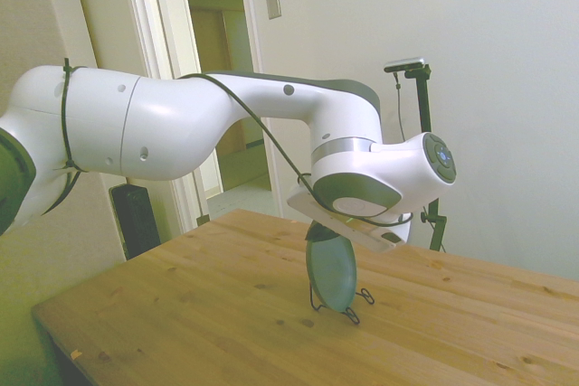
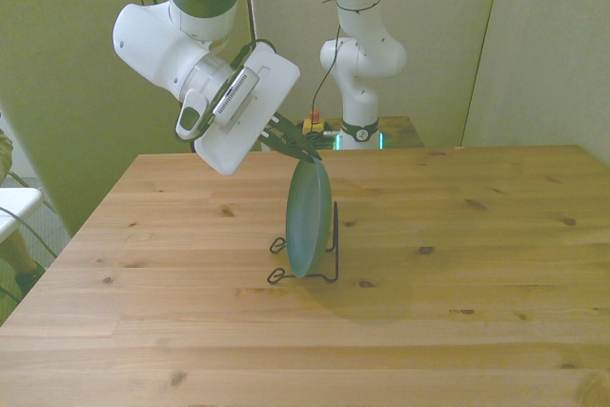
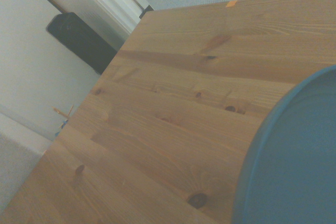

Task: Load the plate

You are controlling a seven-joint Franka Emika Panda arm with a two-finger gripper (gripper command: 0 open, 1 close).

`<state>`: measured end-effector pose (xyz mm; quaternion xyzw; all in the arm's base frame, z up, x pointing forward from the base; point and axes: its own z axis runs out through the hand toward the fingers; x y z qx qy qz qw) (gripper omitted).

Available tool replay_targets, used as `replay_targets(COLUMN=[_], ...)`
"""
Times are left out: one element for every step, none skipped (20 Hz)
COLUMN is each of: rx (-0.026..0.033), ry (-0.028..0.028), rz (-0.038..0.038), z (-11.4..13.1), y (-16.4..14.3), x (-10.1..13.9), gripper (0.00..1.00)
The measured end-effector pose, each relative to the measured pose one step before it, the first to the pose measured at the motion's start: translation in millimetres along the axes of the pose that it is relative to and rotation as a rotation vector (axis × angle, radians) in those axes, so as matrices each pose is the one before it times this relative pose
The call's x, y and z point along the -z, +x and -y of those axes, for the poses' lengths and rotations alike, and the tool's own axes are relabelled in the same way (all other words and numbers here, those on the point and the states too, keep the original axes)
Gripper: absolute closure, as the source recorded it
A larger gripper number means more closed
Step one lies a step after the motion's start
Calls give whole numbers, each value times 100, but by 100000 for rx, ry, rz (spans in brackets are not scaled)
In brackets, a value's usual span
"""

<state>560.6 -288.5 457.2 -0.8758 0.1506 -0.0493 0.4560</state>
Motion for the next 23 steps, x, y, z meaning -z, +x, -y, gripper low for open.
replay_targets(rx=[14, -68, -31, 47, 81, 99, 63, 30, 46, 126, 270, 471, 719, 889, 1108, 1233, 1341, 1401, 1292, 1339, 1419, 1391, 1020], ry=[-42, -8, -9, -19, -37, -41, -26, -14, -12, -40, -109, -199, -215, -292, -568, -1189, -1638, -1707, -1699, -1747, -1991, -2414, -1797], rz=[148, 132, 75, 4, -45, -62, -38, -24, -50, -125, -287, -600, -1005, -1479, -1764, -1593, -2428, -2182, -1366, -1238, -1405, -1702, -1329], z=[-43, -66, -37, 14, 34, 45, 28, 13, 26, 74, 181, 326, 533, 709, 920, 969, 1064, 1029, 941, 846, 672, 456, 282], y=[106, 62, 40, 22, 18, 15, 10, 5, -6, -28, -95, -181, -358, -524, -793, -970, -1086, -1136, -1298, -1357, -1261, -1105, -968], x=[-100, -85, -49, -6, 22, 35, 20, 14, 30, 79, 198, 396, 624, 864, 1082, 1133, 1188, 984, 758, 500, 245, -88, -462], gripper=[0, 0, 0, 0, 0, 0, 0, 0, 0, 0, 0, 0, 0, 0, 0, 0, 0, 0, 0, 0, 0, 0, 0])
